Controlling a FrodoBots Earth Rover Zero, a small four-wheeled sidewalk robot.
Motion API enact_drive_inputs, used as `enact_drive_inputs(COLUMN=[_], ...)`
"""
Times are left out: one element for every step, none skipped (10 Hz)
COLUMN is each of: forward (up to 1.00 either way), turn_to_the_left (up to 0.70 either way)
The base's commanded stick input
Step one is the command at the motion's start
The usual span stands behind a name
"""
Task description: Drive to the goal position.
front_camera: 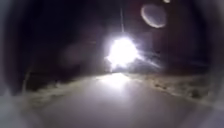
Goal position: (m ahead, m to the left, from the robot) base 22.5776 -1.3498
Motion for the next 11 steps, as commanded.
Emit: enact_drive_inputs(forward=[0.85, 0.85, 0.85, 0.85, 0.85, 0.85, 0.85, 0.85, 0.85, 0.85, 0.85], turn_to_the_left=[0.00, 0.00, 0.00, 0.00, 0.00, 0.00, 0.00, 0.00, 0.00, 0.00, 0.00])
